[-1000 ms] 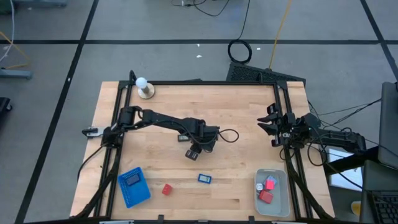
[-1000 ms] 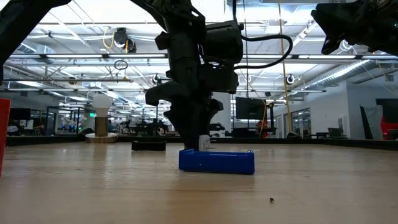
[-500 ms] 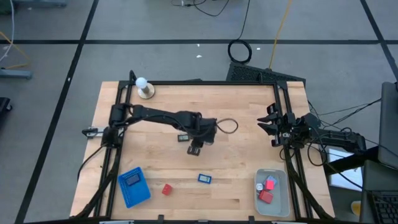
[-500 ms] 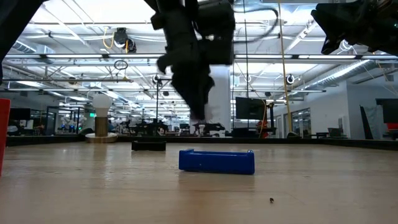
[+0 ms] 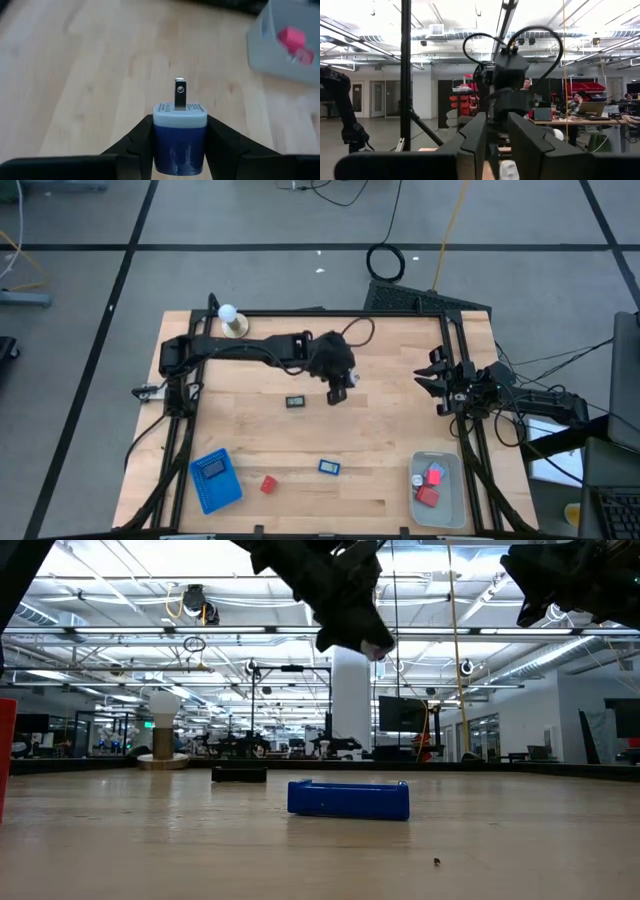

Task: Pick & Place Office items
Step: Put the purple charger adapter into the gray bin

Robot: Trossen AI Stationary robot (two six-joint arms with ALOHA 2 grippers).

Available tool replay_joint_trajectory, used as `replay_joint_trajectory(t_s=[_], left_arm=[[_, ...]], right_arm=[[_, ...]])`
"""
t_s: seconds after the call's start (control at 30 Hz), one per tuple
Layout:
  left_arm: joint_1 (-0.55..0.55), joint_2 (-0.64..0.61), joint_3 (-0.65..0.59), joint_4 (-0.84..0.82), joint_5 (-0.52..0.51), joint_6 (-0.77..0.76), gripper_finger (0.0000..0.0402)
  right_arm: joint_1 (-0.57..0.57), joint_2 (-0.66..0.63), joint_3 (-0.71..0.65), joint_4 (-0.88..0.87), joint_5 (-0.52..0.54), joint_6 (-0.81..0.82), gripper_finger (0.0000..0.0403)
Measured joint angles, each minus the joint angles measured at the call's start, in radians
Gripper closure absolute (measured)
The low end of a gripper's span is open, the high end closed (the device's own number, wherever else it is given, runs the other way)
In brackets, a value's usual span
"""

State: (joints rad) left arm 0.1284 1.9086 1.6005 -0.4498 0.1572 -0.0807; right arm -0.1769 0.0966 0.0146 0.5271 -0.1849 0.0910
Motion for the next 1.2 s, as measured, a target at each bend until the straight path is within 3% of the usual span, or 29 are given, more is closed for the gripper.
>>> replay_joint_trajectory(t_s=[0.17,0.33,0.63,0.8,0.97,1.2], left_arm=[[0.012,0.009,0.0,0.091,0.019,0.069,0.027],[-0.017,0.017,-0.049,0.269,0.026,0.133,0.027],[-0.016,0.015,-0.06,0.328,0.066,0.052,0.027],[-0.019,0.015,-0.061,0.369,0.116,0.017,0.027],[-0.012,-0.004,-0.061,0.411,0.219,-0.022,0.027],[0.038,-0.012,-0.061,0.483,0.285,-0.049,0.027]], right_arm=[[0.0,0.0,0.0,0.033,-0.001,0.015,0.033],[0.0,0.001,0.0,0.033,0.001,0.233,0.033],[0.0,0.001,0.0,0.198,-0.016,0.265,0.033],[0.0,0.002,0.0,0.194,-0.029,0.211,0.0329],[0.0,0.044,0.017,-0.006,-0.033,0.107,0.0302],[0.0,0.162,0.059,-0.068,0.184,-0.15,0.0208]])
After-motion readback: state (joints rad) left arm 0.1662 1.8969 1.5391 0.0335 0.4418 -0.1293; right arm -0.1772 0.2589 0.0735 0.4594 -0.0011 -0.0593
